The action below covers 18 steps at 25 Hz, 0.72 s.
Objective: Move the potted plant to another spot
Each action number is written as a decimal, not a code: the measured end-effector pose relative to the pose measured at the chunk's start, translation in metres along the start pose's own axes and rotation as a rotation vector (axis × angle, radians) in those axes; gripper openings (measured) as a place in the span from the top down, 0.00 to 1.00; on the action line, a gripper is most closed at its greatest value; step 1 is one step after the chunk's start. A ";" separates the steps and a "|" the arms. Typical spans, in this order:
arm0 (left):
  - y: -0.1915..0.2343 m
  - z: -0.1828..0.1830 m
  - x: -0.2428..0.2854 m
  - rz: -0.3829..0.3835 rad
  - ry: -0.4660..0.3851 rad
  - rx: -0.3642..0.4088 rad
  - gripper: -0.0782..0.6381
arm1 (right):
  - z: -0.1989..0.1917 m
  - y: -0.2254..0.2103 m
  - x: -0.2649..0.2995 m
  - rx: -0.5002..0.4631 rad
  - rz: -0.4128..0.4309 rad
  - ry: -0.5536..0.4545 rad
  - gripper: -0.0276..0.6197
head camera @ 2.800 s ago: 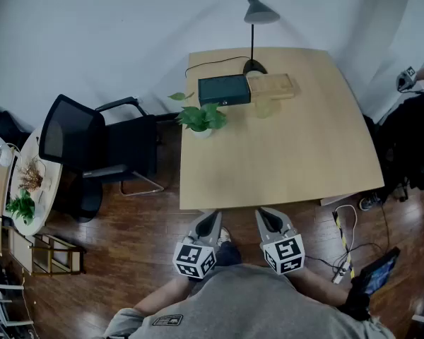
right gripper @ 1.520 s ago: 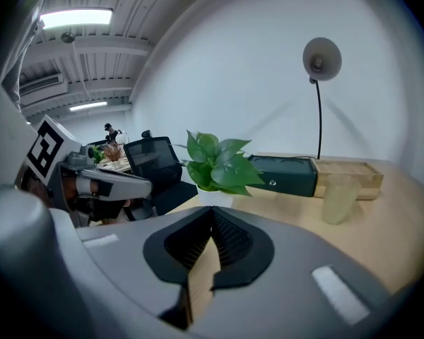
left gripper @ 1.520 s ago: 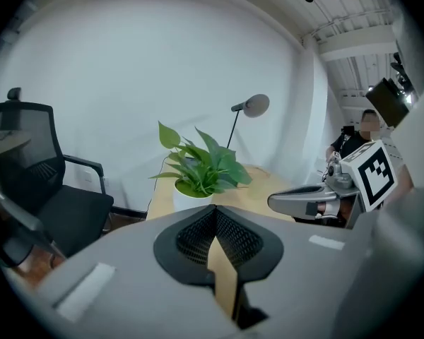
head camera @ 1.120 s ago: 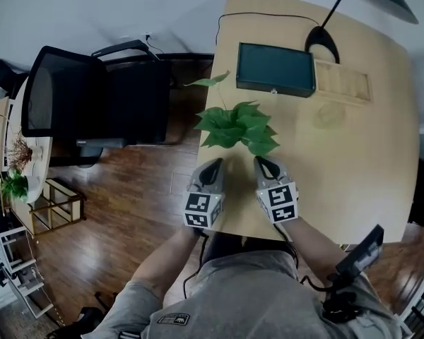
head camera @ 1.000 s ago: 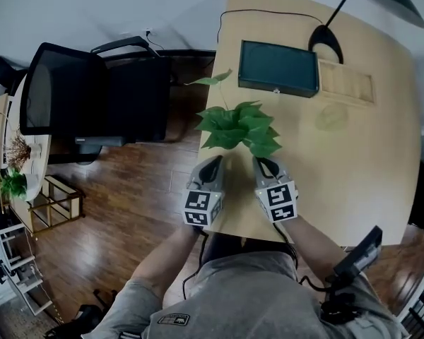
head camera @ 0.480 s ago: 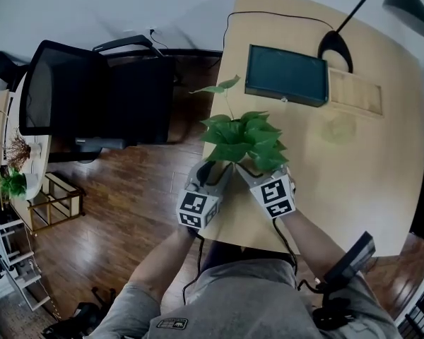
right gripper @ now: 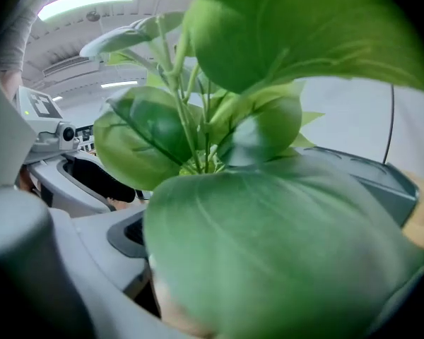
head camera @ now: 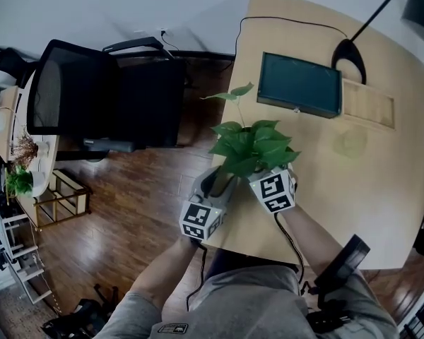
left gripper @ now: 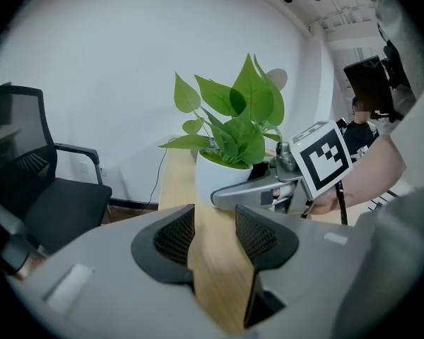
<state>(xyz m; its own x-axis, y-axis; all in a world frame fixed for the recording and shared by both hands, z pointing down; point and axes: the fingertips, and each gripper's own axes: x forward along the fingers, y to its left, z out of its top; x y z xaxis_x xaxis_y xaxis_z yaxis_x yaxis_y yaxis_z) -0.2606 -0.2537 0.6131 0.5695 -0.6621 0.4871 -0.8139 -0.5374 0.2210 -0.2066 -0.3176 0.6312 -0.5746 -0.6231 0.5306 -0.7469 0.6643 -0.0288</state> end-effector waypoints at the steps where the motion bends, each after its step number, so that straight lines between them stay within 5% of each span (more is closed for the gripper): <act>1: 0.000 0.000 0.000 0.000 0.001 0.003 0.65 | 0.000 -0.001 0.001 -0.007 -0.008 0.003 0.25; 18: -0.006 -0.003 -0.012 -0.025 0.014 0.038 0.65 | -0.001 -0.001 -0.010 0.017 -0.054 -0.041 0.29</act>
<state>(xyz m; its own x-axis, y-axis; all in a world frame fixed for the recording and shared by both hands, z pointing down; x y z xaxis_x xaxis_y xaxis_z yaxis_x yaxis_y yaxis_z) -0.2631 -0.2413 0.6087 0.5876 -0.6409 0.4939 -0.7942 -0.5735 0.2007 -0.1994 -0.3111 0.6269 -0.5461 -0.6745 0.4967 -0.7828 0.6221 -0.0158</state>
